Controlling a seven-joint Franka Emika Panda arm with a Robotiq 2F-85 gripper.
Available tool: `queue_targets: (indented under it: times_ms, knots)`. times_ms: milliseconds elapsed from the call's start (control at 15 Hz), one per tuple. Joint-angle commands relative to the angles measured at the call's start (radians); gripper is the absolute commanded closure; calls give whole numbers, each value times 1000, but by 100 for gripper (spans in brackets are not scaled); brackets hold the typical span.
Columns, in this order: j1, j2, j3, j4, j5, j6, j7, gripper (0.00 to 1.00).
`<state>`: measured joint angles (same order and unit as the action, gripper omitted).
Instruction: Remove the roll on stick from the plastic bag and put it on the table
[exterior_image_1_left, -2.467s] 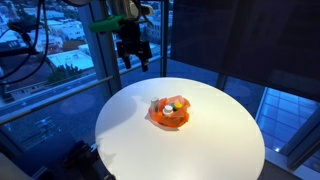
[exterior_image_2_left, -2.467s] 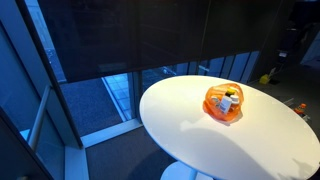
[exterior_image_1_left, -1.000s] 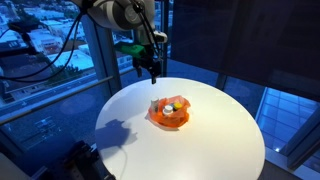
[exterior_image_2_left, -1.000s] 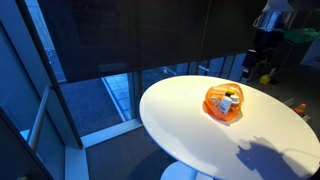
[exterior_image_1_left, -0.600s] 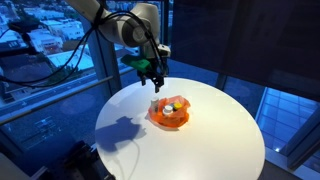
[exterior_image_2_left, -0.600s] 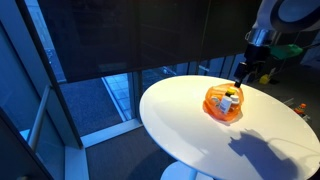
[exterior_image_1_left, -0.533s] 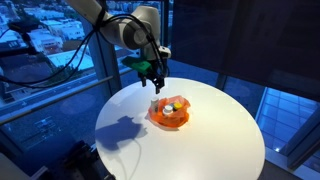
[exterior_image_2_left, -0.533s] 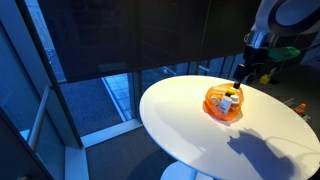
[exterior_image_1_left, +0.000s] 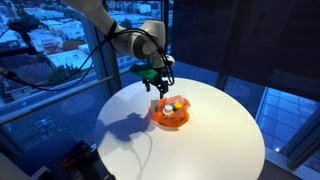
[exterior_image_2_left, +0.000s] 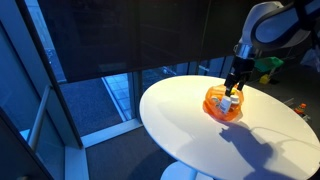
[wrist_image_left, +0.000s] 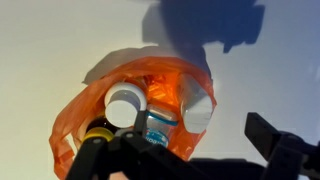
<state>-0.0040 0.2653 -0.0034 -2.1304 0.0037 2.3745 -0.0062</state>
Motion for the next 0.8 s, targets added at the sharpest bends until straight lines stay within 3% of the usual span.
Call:
queue_targets:
  times_ms: [0, 533, 600, 667, 733]
  knots:
    - [-5, 78, 2, 94, 0, -22, -25, 0]
    - [9, 173, 15, 179, -2, -81, -14, 0]
    - [13, 177, 16, 184, -5, -93, -11, 3]
    - [18, 180, 17, 189, -10, -104, -6, 18]
    - [21, 183, 17, 193, -12, -116, -5, 22]
